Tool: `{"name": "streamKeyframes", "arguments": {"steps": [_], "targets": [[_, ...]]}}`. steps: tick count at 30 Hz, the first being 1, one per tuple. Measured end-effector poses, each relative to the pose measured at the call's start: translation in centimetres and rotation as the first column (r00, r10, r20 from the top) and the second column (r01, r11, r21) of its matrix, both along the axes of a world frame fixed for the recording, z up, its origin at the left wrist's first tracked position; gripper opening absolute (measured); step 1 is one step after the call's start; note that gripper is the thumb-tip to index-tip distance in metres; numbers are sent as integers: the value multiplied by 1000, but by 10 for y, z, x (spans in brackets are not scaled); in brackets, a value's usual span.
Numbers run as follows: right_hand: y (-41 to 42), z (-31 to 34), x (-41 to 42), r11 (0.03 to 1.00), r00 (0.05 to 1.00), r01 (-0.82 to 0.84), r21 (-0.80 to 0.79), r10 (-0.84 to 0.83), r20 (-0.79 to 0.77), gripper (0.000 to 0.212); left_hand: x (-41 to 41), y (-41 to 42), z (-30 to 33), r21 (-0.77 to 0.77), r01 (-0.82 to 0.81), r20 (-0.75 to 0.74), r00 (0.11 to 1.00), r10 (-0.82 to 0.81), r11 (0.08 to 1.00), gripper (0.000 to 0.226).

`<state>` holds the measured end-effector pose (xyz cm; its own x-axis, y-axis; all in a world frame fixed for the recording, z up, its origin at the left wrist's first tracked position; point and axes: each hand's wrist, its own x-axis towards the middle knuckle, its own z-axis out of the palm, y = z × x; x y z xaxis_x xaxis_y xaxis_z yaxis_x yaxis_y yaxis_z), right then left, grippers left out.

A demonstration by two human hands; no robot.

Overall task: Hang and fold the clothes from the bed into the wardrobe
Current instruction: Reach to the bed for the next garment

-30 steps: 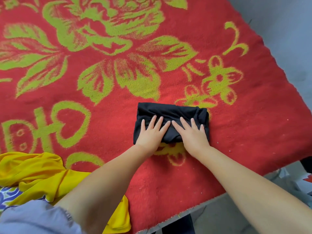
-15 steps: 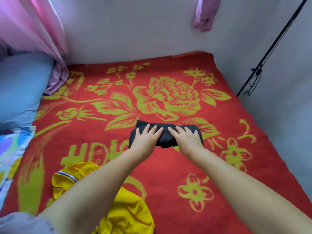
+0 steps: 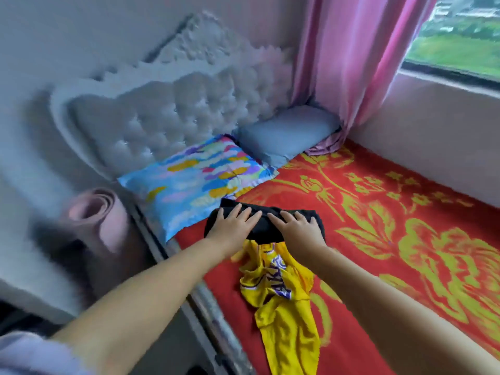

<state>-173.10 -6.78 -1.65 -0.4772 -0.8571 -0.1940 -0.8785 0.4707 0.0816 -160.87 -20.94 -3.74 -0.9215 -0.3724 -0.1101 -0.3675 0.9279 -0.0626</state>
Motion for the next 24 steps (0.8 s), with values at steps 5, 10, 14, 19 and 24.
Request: {"name": "streamKeyframes", "arguments": {"steps": [5, 10, 14, 19, 24], "targets": [[-96, 3, 123, 941, 942, -337, 32, 337, 9, 76, 160, -50, 14, 18, -299, 68, 952, 298, 954, 78], [-183, -2, 266, 818, 819, -573, 51, 574, 7, 77, 322, -92, 9, 14, -526, 94, 847, 523, 850, 71], [-244, -14, 390, 720, 723, -691, 73, 690, 37, 75, 453, -128, -8, -7, -641, 109, 763, 637, 768, 74], [-308, -25, 538, 582, 591, -806, 109, 801, 91, 81, 603, -163, -17, -18, -739, 182, 660, 728, 674, 76], [-365, -41, 638, 506, 518, -855, 114, 843, 142, 76, 700, -197, -23, 13, -821, 207, 561, 801, 571, 80]]}}
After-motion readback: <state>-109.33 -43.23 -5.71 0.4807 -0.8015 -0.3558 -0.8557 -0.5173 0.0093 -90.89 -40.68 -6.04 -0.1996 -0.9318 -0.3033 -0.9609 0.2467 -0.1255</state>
